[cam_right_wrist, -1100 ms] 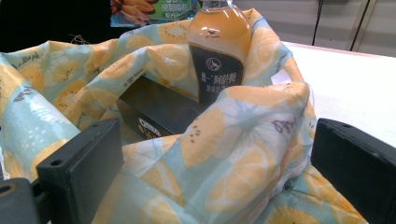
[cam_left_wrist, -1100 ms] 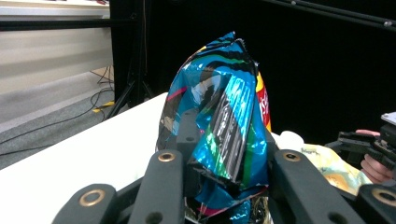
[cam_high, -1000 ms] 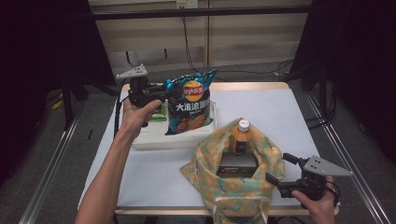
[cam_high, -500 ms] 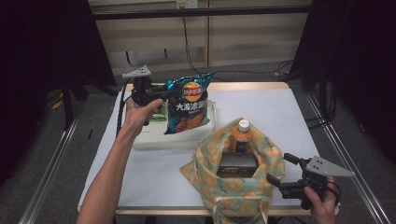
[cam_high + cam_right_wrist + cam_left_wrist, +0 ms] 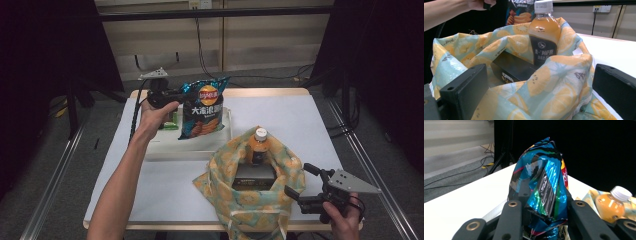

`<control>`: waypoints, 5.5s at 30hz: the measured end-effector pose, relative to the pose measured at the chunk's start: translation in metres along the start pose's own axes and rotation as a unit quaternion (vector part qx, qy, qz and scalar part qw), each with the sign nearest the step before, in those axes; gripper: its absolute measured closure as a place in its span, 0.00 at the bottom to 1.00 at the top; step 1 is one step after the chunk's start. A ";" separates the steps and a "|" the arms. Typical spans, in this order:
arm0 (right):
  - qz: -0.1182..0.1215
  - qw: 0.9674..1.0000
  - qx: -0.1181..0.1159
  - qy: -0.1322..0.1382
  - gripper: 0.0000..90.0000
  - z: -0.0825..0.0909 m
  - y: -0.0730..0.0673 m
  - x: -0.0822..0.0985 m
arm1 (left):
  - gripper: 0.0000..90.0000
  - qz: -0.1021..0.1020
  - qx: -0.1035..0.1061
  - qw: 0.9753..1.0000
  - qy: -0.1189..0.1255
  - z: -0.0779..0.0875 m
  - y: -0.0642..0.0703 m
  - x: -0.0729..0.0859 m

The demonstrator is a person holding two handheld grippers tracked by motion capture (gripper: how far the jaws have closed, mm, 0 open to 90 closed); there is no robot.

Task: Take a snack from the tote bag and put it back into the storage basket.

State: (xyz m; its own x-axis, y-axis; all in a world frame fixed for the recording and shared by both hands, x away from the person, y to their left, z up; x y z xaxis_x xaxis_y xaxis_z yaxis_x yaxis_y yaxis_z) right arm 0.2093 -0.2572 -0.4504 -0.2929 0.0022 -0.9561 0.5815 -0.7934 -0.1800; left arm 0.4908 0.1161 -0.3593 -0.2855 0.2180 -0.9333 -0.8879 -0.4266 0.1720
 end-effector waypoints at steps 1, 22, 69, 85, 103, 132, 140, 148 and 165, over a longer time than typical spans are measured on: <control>0.000 1.000 0.000 0.000 0.00 0.000 0.000 0.000 | 0.81 -0.001 -0.001 1.000 -0.002 -0.003 -0.001 0.000; -0.003 1.000 -0.003 -0.004 0.00 0.000 0.001 0.001 | 0.80 0.018 -0.005 1.000 -0.021 -0.035 -0.032 0.014; -0.002 1.000 -0.019 -0.014 0.00 -0.002 0.000 0.002 | 0.26 0.041 -0.132 0.990 -0.032 -0.015 -0.064 0.004; -0.002 1.000 -0.018 -0.016 0.00 -0.004 0.000 0.003 | 0.35 0.012 -0.094 0.995 -0.020 0.015 -0.027 0.014; -0.001 1.000 -0.018 -0.022 0.00 -0.004 0.000 0.004 | 1.00 -0.011 -0.007 0.990 -0.142 -0.035 -0.001 0.089; 0.001 0.999 -0.019 -0.027 0.00 -0.005 0.001 0.005 | 1.00 0.034 -0.051 0.972 -0.225 -0.060 -0.033 0.112; 0.000 0.999 -0.021 -0.028 0.00 -0.004 0.000 0.005 | 1.00 0.037 -0.062 0.971 -0.226 -0.055 -0.038 0.112; 0.002 0.999 -0.021 -0.030 0.00 -0.005 0.001 0.005 | 0.96 0.035 -0.061 0.973 -0.219 -0.052 -0.035 0.112; -0.016 1.000 0.020 -0.012 0.10 -0.004 0.006 -0.004 | 0.81 -0.018 -0.009 0.991 -0.129 -0.016 0.033 0.087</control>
State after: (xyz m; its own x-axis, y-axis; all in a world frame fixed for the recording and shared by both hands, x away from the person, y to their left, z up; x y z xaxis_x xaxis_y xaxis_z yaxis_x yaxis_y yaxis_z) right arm 0.2166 -0.2594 -0.4483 -0.3297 0.0132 -0.9440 0.5407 -0.8170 -0.2003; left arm 0.4427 0.1071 -0.4397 -0.3389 0.4494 -0.8265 -0.8931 -0.4299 0.1325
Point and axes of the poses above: each handheld gripper's, and its own axes: z roughly backward along the jaws, x roughly out of its underside, y roughly to its right, the point moved 4 cm from there along -z, roughly forward along the jaws, and after that the axes turned 4 degrees about -z, right-handed, at the moved point
